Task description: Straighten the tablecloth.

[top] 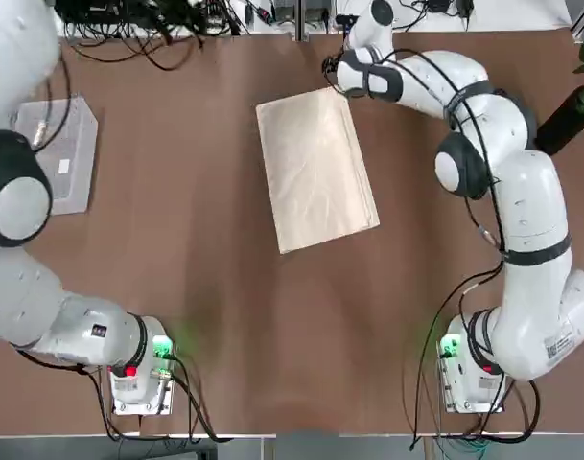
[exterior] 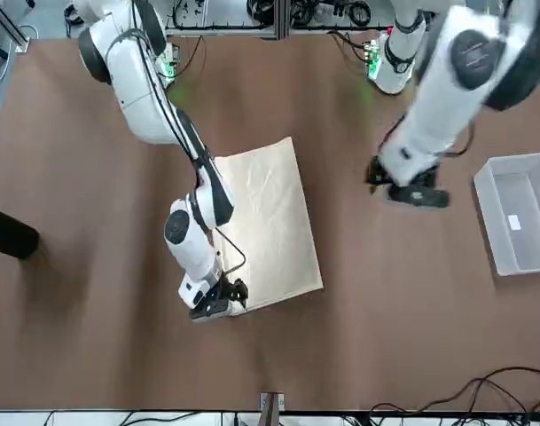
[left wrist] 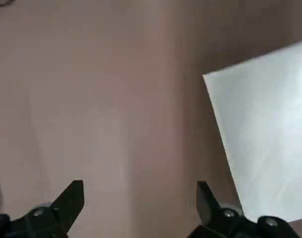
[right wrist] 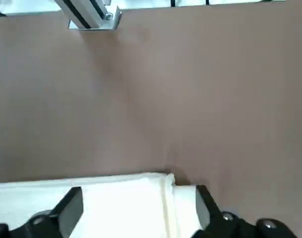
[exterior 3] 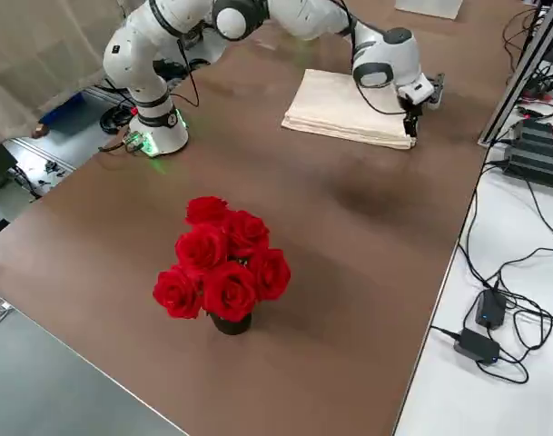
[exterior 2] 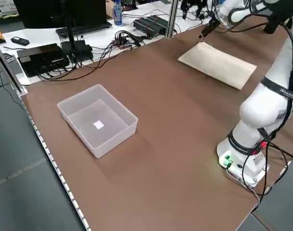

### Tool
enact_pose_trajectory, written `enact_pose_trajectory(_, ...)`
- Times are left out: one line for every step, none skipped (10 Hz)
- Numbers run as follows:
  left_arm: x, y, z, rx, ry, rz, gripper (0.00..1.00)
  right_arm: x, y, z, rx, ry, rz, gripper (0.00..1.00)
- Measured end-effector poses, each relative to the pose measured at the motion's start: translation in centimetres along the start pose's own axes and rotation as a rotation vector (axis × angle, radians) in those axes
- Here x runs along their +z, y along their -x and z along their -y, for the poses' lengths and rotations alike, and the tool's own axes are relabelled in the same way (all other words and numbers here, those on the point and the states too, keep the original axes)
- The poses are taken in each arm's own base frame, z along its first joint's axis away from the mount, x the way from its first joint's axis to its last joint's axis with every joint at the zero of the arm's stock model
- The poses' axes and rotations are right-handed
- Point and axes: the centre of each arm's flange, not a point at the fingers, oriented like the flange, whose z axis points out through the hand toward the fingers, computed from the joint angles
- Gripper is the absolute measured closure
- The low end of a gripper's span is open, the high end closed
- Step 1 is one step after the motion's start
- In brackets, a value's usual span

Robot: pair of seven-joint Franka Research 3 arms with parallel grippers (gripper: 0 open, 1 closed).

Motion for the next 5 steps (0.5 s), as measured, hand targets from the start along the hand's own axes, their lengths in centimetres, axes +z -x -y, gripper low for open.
enact_pose_trajectory(-1.4,0.2,2.8,-0.043,-0.004,-0.005,0.0,-1.4,0.0,-1.0,-0.016,0.009,0.023,0.0)
enact_pose_trajectory(-2.6,0.6,5.3,-0.061,-0.004,-0.001,0.0,-3.0,0.0,-2.3,-0.028,0.02,0.061,0.0)
enact_pose_trajectory(-3.8,1.0,7.5,-0.062,0.019,0.003,0.0,-4.9,0.1,-3.6,-0.033,0.031,0.114,0.0)
enact_pose_trajectory(-4.8,1.7,9.1,-0.053,0.038,0.012,0.0,-7.0,0.3,-5.1,-0.042,0.039,0.18,0.0)
enact_pose_trajectory(-5.5,2.4,9.6,-0.041,0.04,0.032,0.0,-9.2,0.6,-6.4,-0.051,0.042,0.235,0.0)
